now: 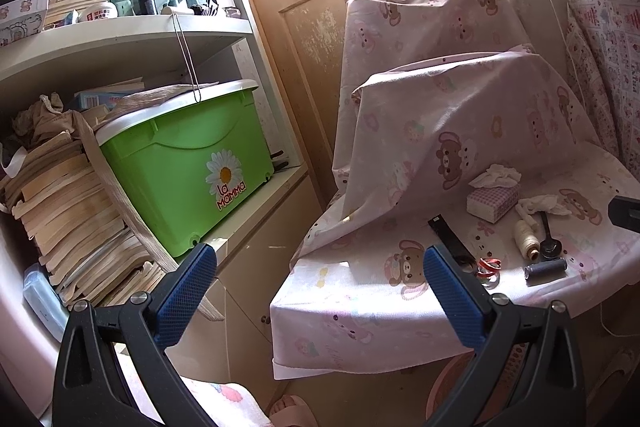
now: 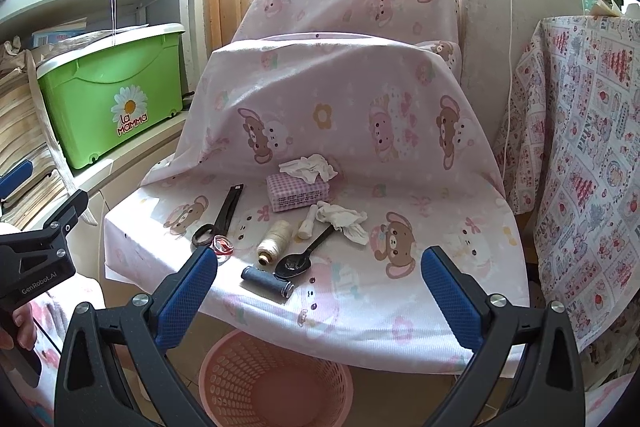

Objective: Collect trash

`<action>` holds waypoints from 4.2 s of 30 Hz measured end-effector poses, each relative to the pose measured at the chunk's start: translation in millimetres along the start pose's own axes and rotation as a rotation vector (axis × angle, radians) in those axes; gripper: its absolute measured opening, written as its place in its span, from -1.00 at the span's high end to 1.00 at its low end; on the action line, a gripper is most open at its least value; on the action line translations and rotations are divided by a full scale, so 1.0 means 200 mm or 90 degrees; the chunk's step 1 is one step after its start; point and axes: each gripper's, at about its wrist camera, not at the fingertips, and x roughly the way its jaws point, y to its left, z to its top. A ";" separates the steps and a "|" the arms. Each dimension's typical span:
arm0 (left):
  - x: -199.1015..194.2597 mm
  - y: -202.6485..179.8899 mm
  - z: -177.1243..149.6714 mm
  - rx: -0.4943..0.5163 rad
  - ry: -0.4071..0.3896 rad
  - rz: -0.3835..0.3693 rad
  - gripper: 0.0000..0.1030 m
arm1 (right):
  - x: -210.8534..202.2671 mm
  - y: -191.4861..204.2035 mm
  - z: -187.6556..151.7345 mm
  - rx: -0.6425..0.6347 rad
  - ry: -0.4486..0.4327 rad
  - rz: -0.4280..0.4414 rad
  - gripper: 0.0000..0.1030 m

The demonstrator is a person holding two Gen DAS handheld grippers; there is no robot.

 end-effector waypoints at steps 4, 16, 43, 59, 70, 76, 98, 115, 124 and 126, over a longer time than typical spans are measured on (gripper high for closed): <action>0.00 0.00 0.00 0.008 0.000 -0.001 -0.99 | 0.00 0.00 0.00 0.002 0.002 0.001 -1.00; -0.02 -0.02 0.00 0.023 -0.016 0.003 -0.99 | 0.01 0.00 -0.01 0.005 0.009 0.002 -1.00; 0.01 -0.02 0.00 0.034 0.022 0.003 -0.99 | 0.01 0.00 -0.01 0.006 0.014 0.008 -1.00; 0.03 -0.07 -0.03 0.044 0.044 -0.038 -0.99 | 0.04 0.00 -0.02 0.006 0.042 0.011 -1.00; 0.23 -0.12 -0.12 -0.068 0.182 -0.202 -0.30 | 0.18 -0.04 -0.08 0.065 0.129 0.026 -0.46; 0.36 -0.22 -0.11 -0.103 0.242 -0.319 0.45 | 0.25 -0.01 -0.13 0.076 0.158 0.035 0.46; 0.60 -0.37 -0.13 -0.108 0.273 -0.289 0.65 | 0.37 -0.07 -0.14 0.127 0.181 0.047 0.19; 0.47 -0.17 -0.07 -0.133 0.225 -0.233 0.96 | 0.34 0.02 -0.13 0.090 0.146 0.060 -0.35; 0.57 -0.13 -0.18 -0.172 0.349 -0.251 0.97 | 0.37 0.14 -0.14 0.046 0.133 0.040 -0.35; 0.55 -0.12 -0.18 -0.161 0.347 -0.243 1.00 | 0.37 0.14 -0.13 0.048 0.129 0.038 -0.35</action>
